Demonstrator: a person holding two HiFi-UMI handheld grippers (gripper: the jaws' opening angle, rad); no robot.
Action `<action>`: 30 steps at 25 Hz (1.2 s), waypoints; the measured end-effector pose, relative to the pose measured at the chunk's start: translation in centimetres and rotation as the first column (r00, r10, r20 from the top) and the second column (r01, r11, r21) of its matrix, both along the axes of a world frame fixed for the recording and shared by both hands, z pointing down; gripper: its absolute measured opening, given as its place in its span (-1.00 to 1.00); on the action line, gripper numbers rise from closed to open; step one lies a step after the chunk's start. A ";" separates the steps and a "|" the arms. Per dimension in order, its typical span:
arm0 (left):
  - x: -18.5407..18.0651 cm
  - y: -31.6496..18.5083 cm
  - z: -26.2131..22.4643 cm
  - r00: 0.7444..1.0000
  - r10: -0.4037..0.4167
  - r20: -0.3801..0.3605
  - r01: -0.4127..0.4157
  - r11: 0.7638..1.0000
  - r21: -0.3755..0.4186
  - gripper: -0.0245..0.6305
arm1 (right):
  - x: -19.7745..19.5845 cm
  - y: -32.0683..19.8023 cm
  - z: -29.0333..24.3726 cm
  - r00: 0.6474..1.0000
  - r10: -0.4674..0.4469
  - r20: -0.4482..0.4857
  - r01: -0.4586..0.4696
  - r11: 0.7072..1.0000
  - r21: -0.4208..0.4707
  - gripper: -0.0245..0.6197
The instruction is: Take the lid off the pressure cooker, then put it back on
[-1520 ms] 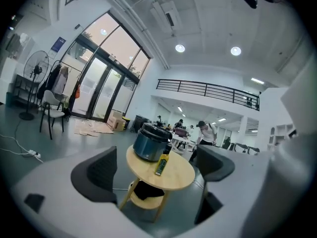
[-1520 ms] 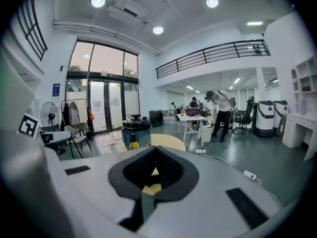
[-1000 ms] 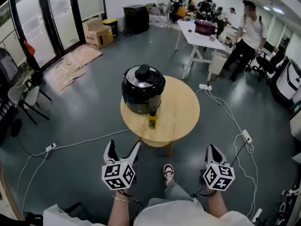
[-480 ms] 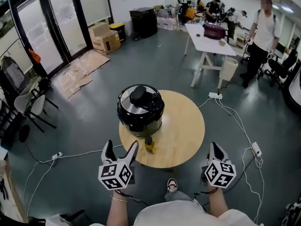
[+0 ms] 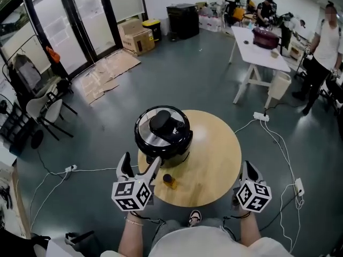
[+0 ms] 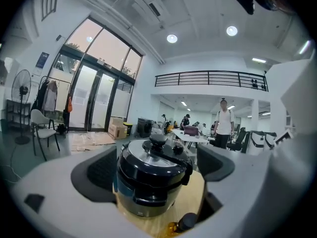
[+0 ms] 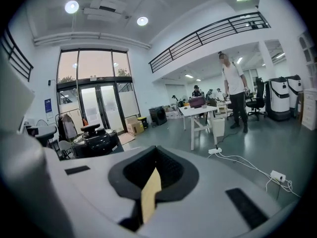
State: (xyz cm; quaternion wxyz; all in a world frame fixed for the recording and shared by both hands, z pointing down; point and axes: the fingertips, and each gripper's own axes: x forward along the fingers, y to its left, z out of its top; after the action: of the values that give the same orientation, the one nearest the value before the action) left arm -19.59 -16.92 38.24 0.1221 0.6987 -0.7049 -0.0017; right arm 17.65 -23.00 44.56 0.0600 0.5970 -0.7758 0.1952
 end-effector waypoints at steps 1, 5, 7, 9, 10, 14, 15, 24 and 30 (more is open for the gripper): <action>0.1 -0.6 0.1 1.000 0.003 0.006 -0.003 1.000 -0.006 0.61 | -0.3 -0.7 0.2 1.000 -0.009 -0.001 0.009 1.000 -0.005 -0.92; 0.4 -3.0 0.5 0.999 0.027 0.029 -0.026 0.999 -0.027 0.61 | -1.1 -2.7 1.0 1.000 -0.018 -0.009 0.018 0.999 -0.034 -0.92; 0.3 -4.3 0.6 0.998 0.049 0.040 -0.048 0.998 -0.037 0.61 | -1.7 -3.5 1.2 1.000 -0.012 -0.006 0.012 0.999 -0.045 -0.92; 0.1 -5.6 0.6 0.996 0.070 0.050 -0.068 0.997 -0.044 0.61 | -2.3 -3.9 1.2 1.000 -0.012 -0.009 0.012 0.999 -0.052 -0.92; 0.0 -6.1 0.7 0.995 0.080 0.054 -0.077 0.996 -0.049 0.61 | -2.4 -4.0 1.2 1.000 -0.013 -0.016 0.012 0.998 -0.055 -0.92; 0.0 -8.3 0.8 0.987 0.140 0.081 -0.134 0.988 -0.073 0.54 | -1.4 -4.6 1.8 0.999 0.020 -0.029 -0.022 0.997 -0.075 -0.92; 0.1 -8.8 0.8 0.983 0.159 0.094 -0.152 0.985 -0.078 0.53 | -1.2 -4.6 2.0 0.999 0.033 -0.027 -0.035 0.996 -0.083 -0.92; 0.2 -13.1 0.9 0.951 0.272 0.145 -0.253 0.958 -0.139 0.53 | 0.6 -3.5 3.2 0.992 0.126 -0.030 -0.128 0.984 -0.121 -0.92; 0.5 -15.1 1.4 0.927 0.331 0.178 -0.301 0.937 -0.178 0.53 | 2.0 -2.4 3.9 0.982 0.183 -0.045 -0.188 0.973 -0.136 -0.92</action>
State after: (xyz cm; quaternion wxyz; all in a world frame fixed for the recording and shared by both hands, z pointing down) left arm -19.10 -32.05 39.61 0.0989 0.7888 -0.5897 0.1424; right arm 19.62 -25.35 48.51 0.0956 0.6642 -0.7000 0.2443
